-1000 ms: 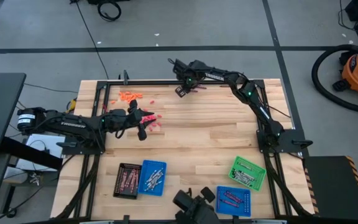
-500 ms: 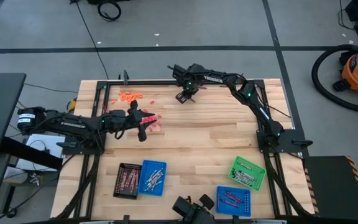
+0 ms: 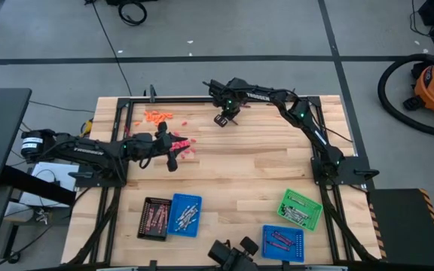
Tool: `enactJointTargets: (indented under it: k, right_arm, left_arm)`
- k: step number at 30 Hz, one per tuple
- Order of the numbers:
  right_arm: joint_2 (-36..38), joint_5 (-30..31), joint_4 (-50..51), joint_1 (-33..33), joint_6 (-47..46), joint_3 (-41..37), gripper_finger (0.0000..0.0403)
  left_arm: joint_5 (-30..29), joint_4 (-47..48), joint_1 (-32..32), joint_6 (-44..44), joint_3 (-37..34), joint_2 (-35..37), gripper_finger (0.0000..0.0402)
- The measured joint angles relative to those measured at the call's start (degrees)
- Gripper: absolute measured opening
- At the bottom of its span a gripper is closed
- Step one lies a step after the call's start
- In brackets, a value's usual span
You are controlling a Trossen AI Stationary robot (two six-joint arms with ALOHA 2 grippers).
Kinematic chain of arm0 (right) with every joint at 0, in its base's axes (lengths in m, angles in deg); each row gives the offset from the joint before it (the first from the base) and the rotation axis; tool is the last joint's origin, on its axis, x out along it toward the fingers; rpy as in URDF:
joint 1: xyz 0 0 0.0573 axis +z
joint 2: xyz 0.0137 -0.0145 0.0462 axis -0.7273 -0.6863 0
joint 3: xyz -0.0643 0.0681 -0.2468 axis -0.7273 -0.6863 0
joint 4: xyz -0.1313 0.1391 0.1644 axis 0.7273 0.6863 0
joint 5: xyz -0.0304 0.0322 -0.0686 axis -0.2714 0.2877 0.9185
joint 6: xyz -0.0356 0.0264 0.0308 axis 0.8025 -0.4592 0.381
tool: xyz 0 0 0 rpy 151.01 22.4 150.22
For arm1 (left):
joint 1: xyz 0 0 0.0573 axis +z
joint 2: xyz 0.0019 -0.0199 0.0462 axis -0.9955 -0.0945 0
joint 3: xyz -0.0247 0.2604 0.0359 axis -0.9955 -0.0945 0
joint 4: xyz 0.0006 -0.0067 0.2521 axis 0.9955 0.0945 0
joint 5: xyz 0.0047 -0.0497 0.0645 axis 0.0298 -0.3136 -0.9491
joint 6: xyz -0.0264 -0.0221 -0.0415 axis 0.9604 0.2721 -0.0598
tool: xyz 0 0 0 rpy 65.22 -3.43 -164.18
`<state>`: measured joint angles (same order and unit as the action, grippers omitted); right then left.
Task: Sort crayons
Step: Put the red crayon into the right blue bin
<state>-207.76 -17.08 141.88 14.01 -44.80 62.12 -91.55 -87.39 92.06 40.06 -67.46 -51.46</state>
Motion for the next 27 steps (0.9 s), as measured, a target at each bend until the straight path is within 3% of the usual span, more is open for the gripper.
enactJointTargets:
  k: [9,27]
  right_arm:
    - [-0.17,1.10,1.27,1.34,0.55,2.45,0.0016]
    - [0.17,6.94,10.61,9.41,1.86,15.85,0.0016]
  left_arm:
    - [-0.02,0.01,0.04,1.42,0.00,0.00,0.0149]
    - [-1.57,0.60,0.04,2.11,0.00,0.00,0.0149]
